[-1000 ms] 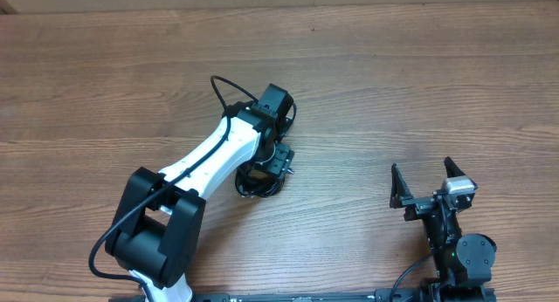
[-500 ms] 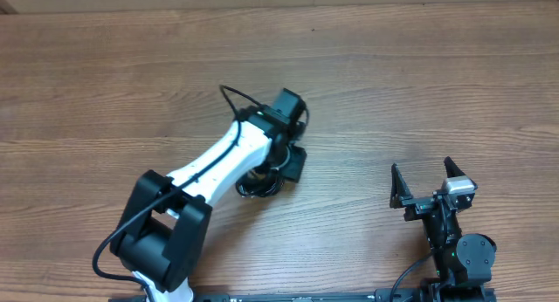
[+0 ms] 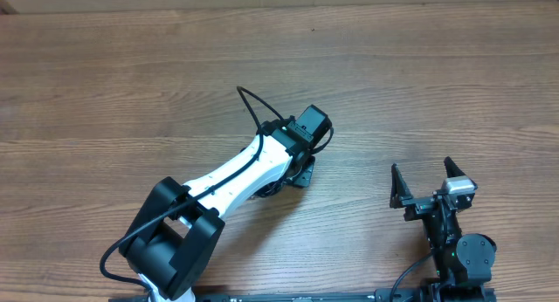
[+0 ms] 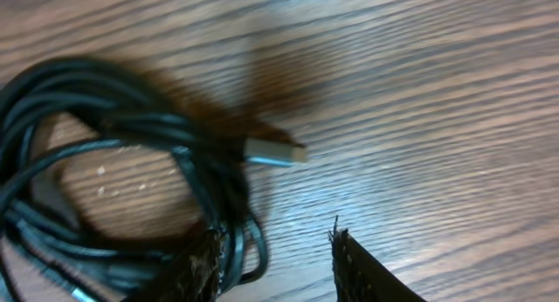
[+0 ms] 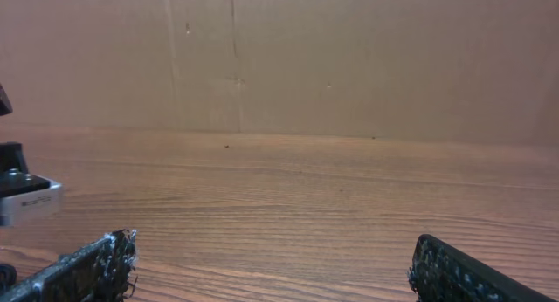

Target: Untangle cables

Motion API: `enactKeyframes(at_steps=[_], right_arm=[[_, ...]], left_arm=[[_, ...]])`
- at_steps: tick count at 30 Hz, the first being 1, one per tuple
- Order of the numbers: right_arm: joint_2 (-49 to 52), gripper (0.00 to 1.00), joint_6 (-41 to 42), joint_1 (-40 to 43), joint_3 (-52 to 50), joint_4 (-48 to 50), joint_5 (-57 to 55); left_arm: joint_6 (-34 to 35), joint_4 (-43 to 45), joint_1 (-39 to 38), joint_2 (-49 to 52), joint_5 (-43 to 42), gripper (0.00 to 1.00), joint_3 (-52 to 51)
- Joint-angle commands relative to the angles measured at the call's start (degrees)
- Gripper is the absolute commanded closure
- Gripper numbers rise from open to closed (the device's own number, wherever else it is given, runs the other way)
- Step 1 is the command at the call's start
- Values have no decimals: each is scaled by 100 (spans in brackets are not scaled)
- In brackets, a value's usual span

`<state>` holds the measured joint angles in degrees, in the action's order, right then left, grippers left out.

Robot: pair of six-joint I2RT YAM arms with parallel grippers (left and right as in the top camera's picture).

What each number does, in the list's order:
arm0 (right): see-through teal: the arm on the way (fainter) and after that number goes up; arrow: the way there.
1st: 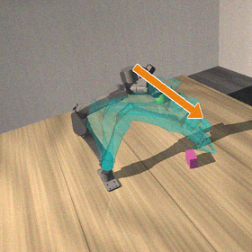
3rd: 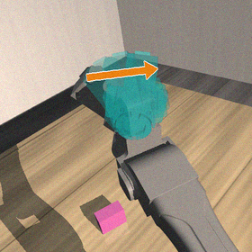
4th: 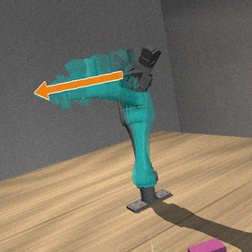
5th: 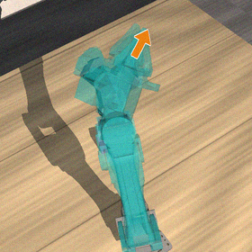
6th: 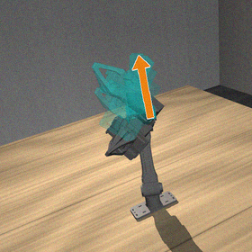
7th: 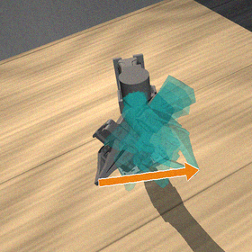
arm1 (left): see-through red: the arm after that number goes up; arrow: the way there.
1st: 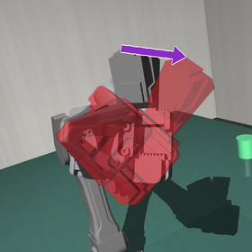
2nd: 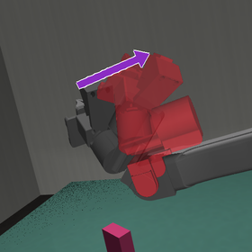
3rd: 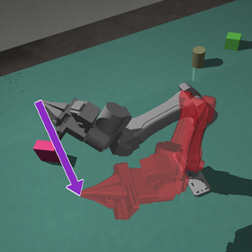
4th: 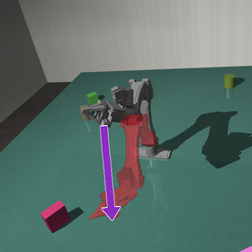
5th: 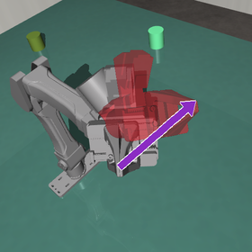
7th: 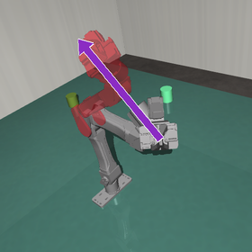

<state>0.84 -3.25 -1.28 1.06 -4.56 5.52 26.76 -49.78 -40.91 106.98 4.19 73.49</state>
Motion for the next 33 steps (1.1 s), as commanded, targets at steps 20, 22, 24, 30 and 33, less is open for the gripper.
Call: enactKeyframes(at_steps=[20,22,24,30,33], right_arm=[[-68,0,-24,-37,-61,17,-55],[-68,0,-24,-37,-61,17,-57],[-68,0,-24,-37,-61,17,-55],[-68,0,-24,-37,-61,17,-55],[-68,0,-24,-37,-61,17,-55]], left_arm=[[1051,98,-15,59,138,83,-439],[964,94,-17,59,133,87,-439],[920,96,-17,59,133,83,-442],[916,94,-22,59,131,59,-442],[704,101,-31,61,133,63,-461]])
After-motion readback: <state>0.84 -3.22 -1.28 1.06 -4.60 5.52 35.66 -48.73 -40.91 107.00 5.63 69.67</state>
